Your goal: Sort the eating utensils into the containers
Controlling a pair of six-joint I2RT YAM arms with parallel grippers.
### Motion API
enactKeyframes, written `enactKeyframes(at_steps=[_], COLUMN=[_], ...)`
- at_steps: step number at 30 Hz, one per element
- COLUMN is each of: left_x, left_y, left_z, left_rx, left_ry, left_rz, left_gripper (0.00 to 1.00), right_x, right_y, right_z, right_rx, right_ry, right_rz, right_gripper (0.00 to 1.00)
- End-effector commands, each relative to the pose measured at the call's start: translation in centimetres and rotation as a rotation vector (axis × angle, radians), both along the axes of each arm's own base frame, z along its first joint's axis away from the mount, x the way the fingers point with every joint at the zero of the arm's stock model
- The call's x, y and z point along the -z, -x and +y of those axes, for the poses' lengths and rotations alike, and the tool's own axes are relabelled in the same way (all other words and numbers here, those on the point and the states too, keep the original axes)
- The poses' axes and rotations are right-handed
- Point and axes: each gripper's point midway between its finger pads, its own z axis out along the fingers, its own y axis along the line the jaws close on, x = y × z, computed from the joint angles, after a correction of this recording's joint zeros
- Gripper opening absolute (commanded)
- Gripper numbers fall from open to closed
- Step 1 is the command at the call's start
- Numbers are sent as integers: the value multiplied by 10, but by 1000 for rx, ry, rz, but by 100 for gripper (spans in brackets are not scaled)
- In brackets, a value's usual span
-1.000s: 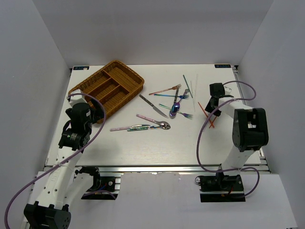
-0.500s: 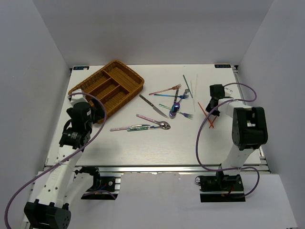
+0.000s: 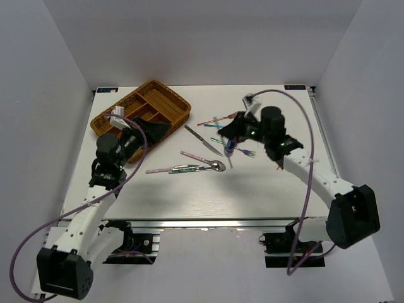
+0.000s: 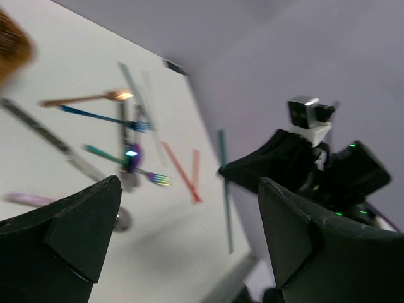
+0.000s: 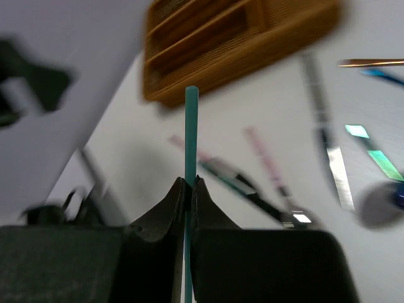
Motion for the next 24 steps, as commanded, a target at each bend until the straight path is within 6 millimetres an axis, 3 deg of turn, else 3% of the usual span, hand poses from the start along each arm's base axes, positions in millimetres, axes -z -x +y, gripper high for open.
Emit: enactKeyframes(at_steps=[1, 3, 6, 13, 20, 24], left_x=[-63, -61, -63, -38, -9, -8], left_y=[54, 61, 74, 67, 47, 46], left_z=[-46, -58, -71, -83, -84, -81], left_rx=[353, 388, 437, 404, 316, 297], left_ry=[275, 266, 279, 226, 113, 72], left_rz=[-192, -198, -221, -174, -94, -98], left_gripper=[98, 98, 98, 90, 78, 78], right_x=[-46, -61, -69, -64, -69, -66], right_y=[82, 90, 97, 104, 102, 80], right_z=[63, 72, 85, 105, 106, 93], right_rx=[-394, -391, -411, -429, -397, -238], right_ry=[-139, -182, -187, -173, -173, -133], right_rz=[-159, -173, -147, -103, -109, -122], right_gripper=[0, 0, 0, 0, 0, 0])
